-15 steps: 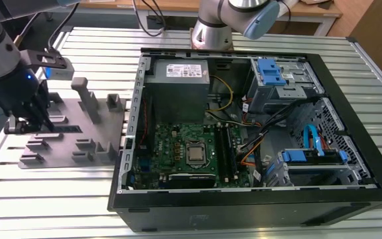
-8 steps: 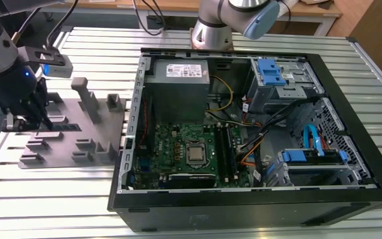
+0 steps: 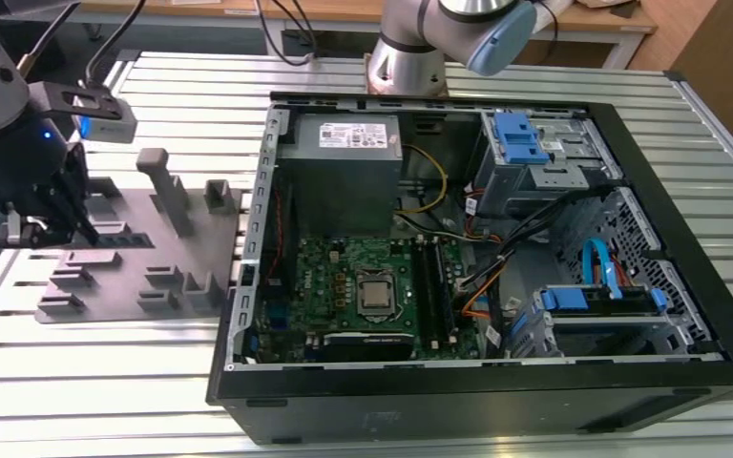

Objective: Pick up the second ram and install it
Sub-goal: 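Pick up the second ram and move it above second insertion slot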

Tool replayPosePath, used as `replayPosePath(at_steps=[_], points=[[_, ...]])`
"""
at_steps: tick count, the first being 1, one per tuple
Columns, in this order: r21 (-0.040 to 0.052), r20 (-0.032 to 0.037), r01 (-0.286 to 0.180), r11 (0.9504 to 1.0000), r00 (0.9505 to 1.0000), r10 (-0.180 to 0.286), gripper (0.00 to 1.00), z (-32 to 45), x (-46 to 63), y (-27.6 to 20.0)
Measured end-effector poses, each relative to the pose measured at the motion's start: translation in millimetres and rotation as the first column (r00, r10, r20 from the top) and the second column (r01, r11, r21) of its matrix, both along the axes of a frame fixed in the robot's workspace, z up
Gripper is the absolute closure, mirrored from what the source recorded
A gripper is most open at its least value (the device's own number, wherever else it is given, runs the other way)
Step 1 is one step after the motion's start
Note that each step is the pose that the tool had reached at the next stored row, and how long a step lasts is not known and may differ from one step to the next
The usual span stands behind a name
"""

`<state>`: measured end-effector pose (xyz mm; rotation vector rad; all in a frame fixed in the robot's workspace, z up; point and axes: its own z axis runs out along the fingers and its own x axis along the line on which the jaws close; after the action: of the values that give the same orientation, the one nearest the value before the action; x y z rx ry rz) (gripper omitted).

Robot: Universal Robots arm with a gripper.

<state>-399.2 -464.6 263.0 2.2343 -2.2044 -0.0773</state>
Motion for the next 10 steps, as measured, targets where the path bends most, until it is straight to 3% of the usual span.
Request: replayPosePath(at_steps=[10], points=[[0.0,0.0,0.0,1.0,1.0,0.0,0.86,11.2,0.0,0.0]])
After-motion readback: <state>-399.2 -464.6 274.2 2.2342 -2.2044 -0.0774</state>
